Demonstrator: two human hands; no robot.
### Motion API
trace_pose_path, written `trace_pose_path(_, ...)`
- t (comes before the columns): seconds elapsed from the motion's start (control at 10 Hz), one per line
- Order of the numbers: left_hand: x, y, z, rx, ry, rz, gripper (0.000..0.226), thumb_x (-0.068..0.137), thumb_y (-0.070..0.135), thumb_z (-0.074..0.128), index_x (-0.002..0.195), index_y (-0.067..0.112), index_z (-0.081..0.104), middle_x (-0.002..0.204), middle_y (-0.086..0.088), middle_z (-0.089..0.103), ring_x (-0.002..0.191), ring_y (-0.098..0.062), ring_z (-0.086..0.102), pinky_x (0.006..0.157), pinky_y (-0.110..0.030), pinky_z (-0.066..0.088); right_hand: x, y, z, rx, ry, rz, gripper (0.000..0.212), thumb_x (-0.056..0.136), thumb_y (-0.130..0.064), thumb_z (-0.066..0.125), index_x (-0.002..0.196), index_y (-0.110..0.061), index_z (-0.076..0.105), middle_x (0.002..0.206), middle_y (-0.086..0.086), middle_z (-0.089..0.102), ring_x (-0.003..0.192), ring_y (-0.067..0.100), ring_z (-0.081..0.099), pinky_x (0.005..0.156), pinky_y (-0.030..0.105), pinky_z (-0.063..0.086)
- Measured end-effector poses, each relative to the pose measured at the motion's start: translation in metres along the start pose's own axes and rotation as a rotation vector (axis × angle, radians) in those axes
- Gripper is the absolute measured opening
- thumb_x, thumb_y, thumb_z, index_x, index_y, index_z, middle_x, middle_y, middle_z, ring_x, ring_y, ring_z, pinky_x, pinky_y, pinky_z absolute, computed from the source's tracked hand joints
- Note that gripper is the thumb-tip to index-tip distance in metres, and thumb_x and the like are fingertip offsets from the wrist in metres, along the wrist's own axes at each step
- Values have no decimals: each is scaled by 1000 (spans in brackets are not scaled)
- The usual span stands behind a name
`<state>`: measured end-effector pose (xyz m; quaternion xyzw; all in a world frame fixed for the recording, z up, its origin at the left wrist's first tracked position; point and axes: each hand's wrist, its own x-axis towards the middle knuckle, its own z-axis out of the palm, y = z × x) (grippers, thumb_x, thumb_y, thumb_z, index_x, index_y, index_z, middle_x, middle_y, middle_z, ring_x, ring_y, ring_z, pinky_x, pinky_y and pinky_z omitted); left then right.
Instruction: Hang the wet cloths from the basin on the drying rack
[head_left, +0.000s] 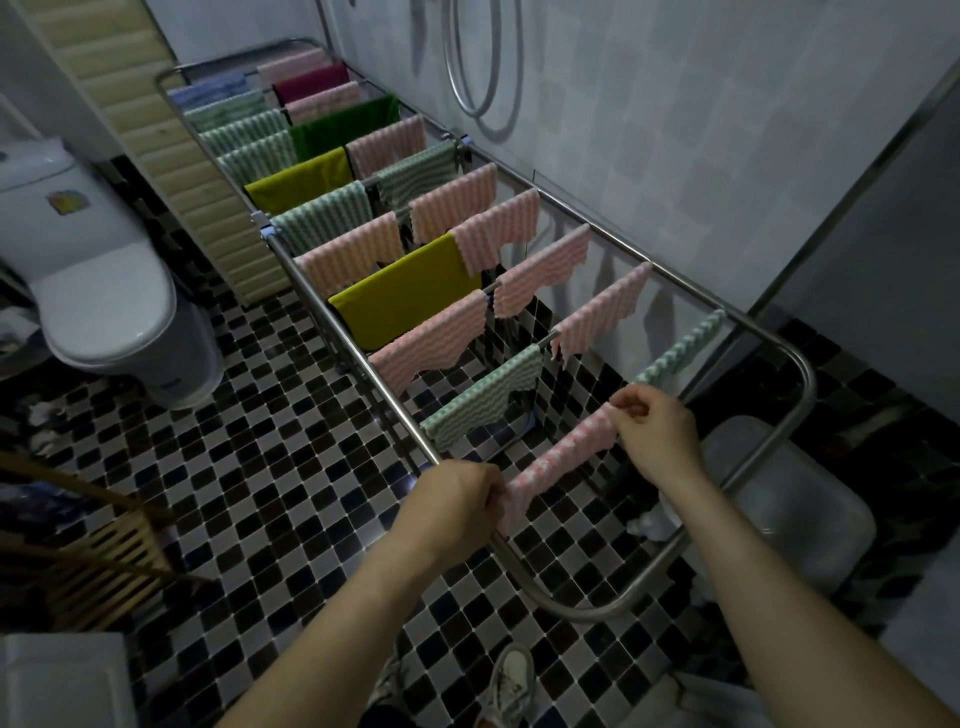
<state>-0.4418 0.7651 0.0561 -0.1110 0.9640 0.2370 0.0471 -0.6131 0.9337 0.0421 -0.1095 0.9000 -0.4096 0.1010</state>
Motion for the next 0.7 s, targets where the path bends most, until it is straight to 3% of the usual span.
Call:
trace_pose_path(0.3, -4, 3, -1, 26, 6, -2, 21, 96, 37, 50, 97, 23, 65, 86, 6, 66, 75, -9, 62, 73, -27, 56, -6, -7, -3, -130, 14, -111, 12, 92, -12, 59, 100, -12, 68, 96, 4, 67, 85, 17, 62, 75, 28, 51)
trace_pose_path(0.4, -7, 3, -4, -13, 37, -13, 18, 96, 35, 52, 104, 25, 65, 96, 7, 66, 83, -6, 61, 76, -19, 52, -5, -9, -7, -176, -1, -123, 14, 93, -14, 58, 103, -11, 68, 100, 7, 67, 86, 17, 60, 73, 24, 46)
trace_pose_path(0.5, -21, -2, -18, -210, 142, -76, 17, 96, 24, 55, 107, 24, 68, 101, 9, 67, 87, -2, 62, 79, -18, 52, -9, -24, -17, -176, 10, -138, 18, 94, -14, 57, 107, -10, 68, 103, 7, 67, 85, 14, 58, 65, 15, 40)
trace_pose_path(0.6, -43, -6, -45, -582, 305, -147, 21, 92, 14, 59, 98, 34, 65, 96, 11, 67, 83, -1, 65, 74, -21, 57, -15, -44, -34, -99, 54, -148, 18, 94, -12, 57, 108, -7, 68, 96, 4, 65, 79, 10, 56, 53, 0, 37)
trace_pose_path(0.7, -69, -6, -83, -795, 532, -97, 25, 89, 4, 58, 94, 28, 65, 88, 5, 70, 81, -6, 68, 69, -19, 56, -26, -66, -57, 47, 127, -198, 14, 92, -10, 61, 102, -10, 70, 91, 6, 68, 68, -2, 59, 56, -5, 38)
